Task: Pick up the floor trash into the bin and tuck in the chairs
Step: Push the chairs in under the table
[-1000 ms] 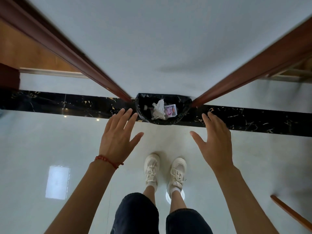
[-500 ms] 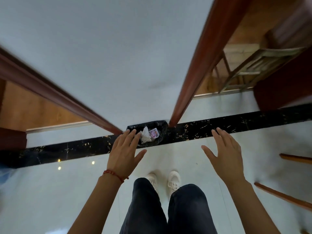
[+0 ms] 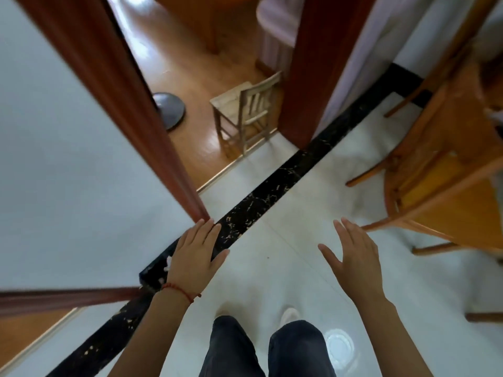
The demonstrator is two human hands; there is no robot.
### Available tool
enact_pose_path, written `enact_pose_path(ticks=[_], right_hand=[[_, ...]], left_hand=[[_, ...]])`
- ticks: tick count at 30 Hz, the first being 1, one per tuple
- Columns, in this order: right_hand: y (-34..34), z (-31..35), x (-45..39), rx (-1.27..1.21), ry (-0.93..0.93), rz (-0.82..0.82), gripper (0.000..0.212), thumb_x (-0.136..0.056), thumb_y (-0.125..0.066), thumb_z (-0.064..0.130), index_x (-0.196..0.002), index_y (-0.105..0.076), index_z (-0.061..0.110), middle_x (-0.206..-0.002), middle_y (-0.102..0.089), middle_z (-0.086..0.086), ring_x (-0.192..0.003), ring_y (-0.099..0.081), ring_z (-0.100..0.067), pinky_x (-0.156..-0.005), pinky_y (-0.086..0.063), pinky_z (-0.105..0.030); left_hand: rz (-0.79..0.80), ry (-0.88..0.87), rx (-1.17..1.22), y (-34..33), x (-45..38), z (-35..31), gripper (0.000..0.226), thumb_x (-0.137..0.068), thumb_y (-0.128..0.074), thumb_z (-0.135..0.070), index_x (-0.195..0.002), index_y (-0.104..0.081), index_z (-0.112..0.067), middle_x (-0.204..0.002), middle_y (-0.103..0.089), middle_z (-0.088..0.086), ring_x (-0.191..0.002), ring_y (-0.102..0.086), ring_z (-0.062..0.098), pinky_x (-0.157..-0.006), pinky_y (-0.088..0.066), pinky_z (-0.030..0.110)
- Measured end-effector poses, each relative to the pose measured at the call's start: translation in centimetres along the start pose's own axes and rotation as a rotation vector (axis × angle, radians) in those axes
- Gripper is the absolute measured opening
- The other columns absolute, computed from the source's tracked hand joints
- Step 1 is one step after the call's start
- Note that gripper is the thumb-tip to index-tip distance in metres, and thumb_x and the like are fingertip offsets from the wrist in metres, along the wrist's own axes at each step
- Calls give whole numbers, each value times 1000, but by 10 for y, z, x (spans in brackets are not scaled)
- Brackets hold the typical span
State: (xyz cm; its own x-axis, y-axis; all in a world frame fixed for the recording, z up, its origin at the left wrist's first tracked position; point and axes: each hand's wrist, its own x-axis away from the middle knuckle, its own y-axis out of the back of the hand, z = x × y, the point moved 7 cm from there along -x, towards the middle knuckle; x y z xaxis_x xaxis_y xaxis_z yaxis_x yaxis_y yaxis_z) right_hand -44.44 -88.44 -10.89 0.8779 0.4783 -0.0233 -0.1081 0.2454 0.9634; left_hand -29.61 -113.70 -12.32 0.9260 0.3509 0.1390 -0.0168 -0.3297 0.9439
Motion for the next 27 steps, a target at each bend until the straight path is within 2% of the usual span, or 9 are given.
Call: enact_pose_path(ticks=[8,16,21,27], right_hand=[[55,-102,34,-23,-243,-73,76,-89,-19,63,-120,-57,5,-122,-60,-19,-111,-57,-36,-89,-42,-45],[91,-189,35,-35,-375,-77,78,-89,-15,64,-118,-58,6,-121,-61,-17,-110,-57,-36,-89,-43,-45],[104,-216,8,-34,-457,-86,77,-89,-16,64,-116,-59,7,-119,-62,-17,-108,-59,-37,-88,-43,-47],[98,-222,-47,-50,-542,-107,70,-88,-23,61,-118,-58,8,-119,-62,-15,-110,-58,-35,-89,-42,-44]], left_hand=[[57,-233,-57,-15,-47,-135,77,-94,-11,-58,-116,-60,-3,-120,-61,16,-113,-55,34,-91,-43,48],[48,-374,-65,-22,-97,-254,76,-94,-14,-58,-116,-60,-2,-119,-61,18,-112,-55,35,-88,-47,49],[35,-453,-81,-16,-137,-294,77,-94,-12,-58,-115,-61,-3,-118,-62,16,-111,-57,34,-89,-45,46],[50,-569,-95,-7,-217,-307,76,-95,-12,-56,-114,-61,-1,-116,-63,16,-108,-58,35,-87,-47,46]])
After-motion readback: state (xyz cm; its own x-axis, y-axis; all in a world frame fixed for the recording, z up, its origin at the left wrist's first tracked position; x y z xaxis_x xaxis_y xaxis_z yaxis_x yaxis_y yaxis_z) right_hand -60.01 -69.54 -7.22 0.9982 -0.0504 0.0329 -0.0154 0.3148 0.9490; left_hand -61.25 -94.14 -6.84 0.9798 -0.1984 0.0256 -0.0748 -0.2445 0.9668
